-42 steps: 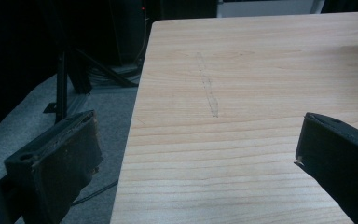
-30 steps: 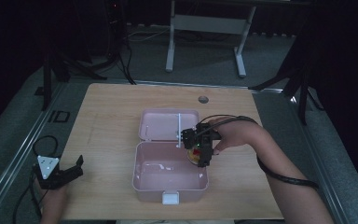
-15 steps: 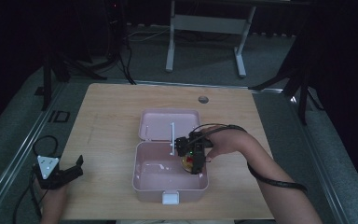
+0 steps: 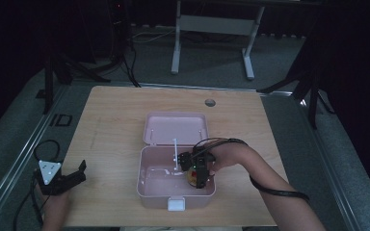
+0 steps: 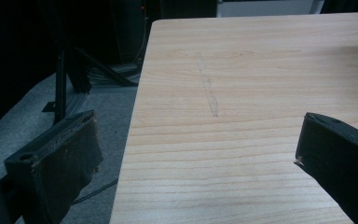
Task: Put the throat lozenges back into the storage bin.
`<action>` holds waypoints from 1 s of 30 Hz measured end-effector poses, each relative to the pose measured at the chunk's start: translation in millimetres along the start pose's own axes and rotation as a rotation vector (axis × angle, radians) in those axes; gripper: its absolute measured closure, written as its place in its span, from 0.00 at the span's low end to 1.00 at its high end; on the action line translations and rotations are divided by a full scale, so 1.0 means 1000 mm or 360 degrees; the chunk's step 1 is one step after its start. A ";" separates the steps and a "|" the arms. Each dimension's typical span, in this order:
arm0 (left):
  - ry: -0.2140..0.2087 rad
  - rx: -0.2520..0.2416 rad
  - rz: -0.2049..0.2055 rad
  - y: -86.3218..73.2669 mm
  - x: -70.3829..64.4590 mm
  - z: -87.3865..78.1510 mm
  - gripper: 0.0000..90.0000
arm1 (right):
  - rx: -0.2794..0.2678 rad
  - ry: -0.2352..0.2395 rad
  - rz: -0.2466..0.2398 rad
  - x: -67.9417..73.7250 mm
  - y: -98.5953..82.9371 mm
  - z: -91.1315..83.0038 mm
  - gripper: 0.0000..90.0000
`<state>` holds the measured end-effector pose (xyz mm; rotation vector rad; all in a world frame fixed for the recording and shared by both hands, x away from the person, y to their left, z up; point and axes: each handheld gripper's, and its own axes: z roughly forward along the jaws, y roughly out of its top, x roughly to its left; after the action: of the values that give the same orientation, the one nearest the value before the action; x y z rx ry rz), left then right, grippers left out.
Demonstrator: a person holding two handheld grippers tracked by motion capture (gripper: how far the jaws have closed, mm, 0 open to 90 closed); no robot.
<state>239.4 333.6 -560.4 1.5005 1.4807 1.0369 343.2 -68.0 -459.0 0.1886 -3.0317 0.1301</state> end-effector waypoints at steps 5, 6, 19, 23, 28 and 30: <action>-0.0001 0.0001 -0.0004 0.000 0.000 0.000 0.00 | 0.0026 0.0046 0.0005 0.000 0.003 0.010 0.22; -0.0002 0.0001 -0.0005 0.000 0.000 0.000 0.00 | 0.0032 0.0072 0.0016 0.000 0.003 0.011 0.21; 0.0000 0.0004 0.0005 0.000 0.000 0.000 0.00 | -0.0101 -0.0028 0.0040 0.002 -0.004 -0.010 0.18; 0.0002 0.0004 0.0006 0.000 0.000 0.000 0.00 | -0.0200 0.0005 0.0049 0.005 -0.012 -0.024 0.18; 0.0003 0.0003 0.0008 0.000 0.000 0.000 0.00 | -0.0310 -0.0020 0.0078 0.008 -0.026 -0.043 0.15; 0.0001 0.0003 0.0007 0.000 0.000 0.000 0.00 | -0.0360 -0.0033 0.0085 0.010 -0.035 -0.051 0.15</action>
<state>239.5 333.3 -560.4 1.5054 1.4801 1.0388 342.6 -99.0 -404.3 0.0911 -3.0411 -0.2114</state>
